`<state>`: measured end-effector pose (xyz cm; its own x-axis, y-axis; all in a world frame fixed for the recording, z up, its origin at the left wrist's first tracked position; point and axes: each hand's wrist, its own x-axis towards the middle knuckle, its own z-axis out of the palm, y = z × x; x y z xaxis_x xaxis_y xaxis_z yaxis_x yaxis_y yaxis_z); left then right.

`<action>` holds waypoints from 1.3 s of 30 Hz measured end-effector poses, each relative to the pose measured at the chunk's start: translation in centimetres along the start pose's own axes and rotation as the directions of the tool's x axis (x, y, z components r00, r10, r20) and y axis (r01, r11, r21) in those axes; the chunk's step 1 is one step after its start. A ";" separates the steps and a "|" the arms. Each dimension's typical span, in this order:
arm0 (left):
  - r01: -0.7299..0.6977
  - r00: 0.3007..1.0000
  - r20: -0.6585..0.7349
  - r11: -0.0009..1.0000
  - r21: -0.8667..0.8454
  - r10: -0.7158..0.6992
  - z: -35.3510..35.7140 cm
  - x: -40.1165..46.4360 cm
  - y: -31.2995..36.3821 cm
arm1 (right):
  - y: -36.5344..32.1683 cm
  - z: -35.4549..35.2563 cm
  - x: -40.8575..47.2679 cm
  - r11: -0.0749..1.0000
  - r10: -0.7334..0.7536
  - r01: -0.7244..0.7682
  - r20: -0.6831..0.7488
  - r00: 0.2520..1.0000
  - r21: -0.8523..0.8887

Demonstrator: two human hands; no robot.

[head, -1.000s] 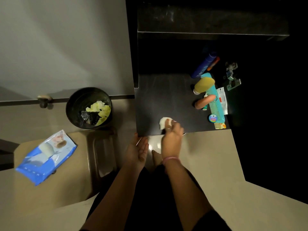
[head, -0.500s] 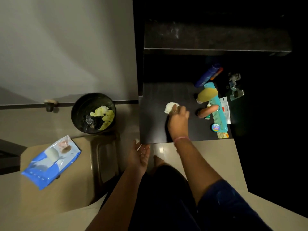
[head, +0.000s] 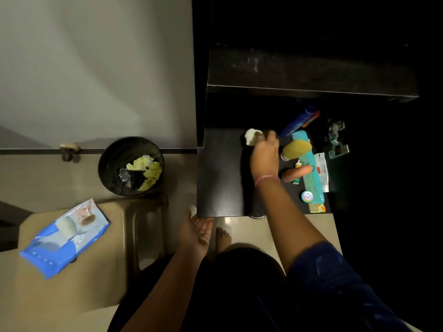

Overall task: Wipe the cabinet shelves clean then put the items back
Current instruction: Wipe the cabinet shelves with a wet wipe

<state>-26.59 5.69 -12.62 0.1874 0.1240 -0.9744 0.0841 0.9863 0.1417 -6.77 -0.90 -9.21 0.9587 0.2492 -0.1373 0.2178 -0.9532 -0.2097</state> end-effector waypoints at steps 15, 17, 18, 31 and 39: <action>0.014 0.998 0.055 0.997 -0.075 -0.010 0.7 0.4 0.1 | -2.4 -2.0 -4.1 0.917 -0.309 0.380 0.389 0.868 -0.119; -0.029 1.000 0.010 0.998 -0.059 0.029 0.9 -0.1 0.1 | -2.3 -3.8 0.1 0.972 -0.185 0.212 0.218 0.958 -0.105; -0.036 0.999 -0.003 0.998 -0.046 0.036 0.9 -0.2 0.0 | -1.9 -3.8 2.4 0.986 -0.119 0.135 0.147 0.982 -0.101; -0.012 1.000 -0.009 0.996 -0.091 0.011 0.7 0.1 -0.7 | -5.4 5.0 4.5 0.958 -0.269 0.283 0.206 0.941 -0.043; -0.012 1.000 0.000 0.999 -0.051 0.012 0.6 0.0 -0.5 | -5.3 5.8 2.4 0.882 -0.470 0.459 0.155 0.869 0.105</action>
<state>-26.09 5.14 -12.57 0.1882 0.1360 -0.9727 0.0319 0.9890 0.1445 -6.69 5.74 -14.03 0.7020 0.6914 -0.1708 0.6130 -0.7086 -0.3494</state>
